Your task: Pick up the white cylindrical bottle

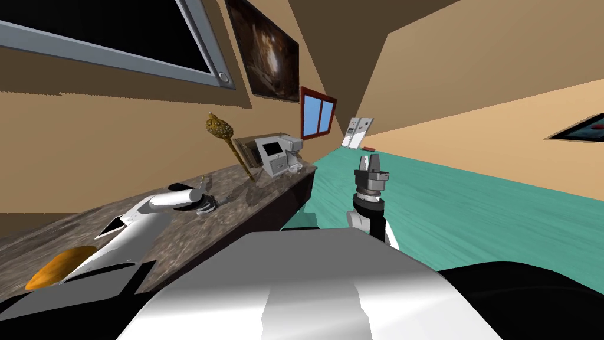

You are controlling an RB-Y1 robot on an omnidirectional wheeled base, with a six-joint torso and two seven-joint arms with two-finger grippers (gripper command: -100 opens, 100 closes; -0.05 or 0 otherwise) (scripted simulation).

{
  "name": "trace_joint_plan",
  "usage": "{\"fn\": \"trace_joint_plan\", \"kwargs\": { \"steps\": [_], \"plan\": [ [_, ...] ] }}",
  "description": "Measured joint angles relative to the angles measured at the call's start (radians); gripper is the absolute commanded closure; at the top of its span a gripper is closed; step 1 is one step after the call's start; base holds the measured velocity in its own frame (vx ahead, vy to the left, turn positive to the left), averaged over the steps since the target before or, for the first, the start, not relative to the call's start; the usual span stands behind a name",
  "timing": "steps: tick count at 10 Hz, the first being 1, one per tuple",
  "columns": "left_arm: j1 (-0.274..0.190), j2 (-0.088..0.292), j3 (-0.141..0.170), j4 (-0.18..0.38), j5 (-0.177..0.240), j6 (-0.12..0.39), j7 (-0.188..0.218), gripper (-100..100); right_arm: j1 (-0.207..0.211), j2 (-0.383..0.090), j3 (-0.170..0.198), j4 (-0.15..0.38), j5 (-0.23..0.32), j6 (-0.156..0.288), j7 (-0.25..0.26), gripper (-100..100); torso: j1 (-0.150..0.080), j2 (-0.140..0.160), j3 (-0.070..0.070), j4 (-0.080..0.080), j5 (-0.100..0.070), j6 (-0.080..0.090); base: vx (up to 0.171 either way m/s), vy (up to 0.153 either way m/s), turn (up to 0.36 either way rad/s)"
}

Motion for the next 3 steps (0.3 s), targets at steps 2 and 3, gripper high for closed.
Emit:
{"fn": "trace_joint_plan", "kwargs": {
  "steps": [2,3],
  "plan": [
    [0.015,0.006,-0.008,-0.047,0.015,0.016,0.001,100,0.000,0.000,0.000,0.000,0.000,0.000,0.000,0,-0.001,0.001,0.000,0.000,0.000,0.000,0.056,-0.022,0.116],
    [0.016,0.006,-0.009,-0.050,0.015,0.018,0.002,0,0.000,0.000,0.000,0.000,0.000,0.000,0.000,0,0.000,0.003,0.001,0.000,0.000,0.001,0.005,-0.003,-0.006]
  ]
}}
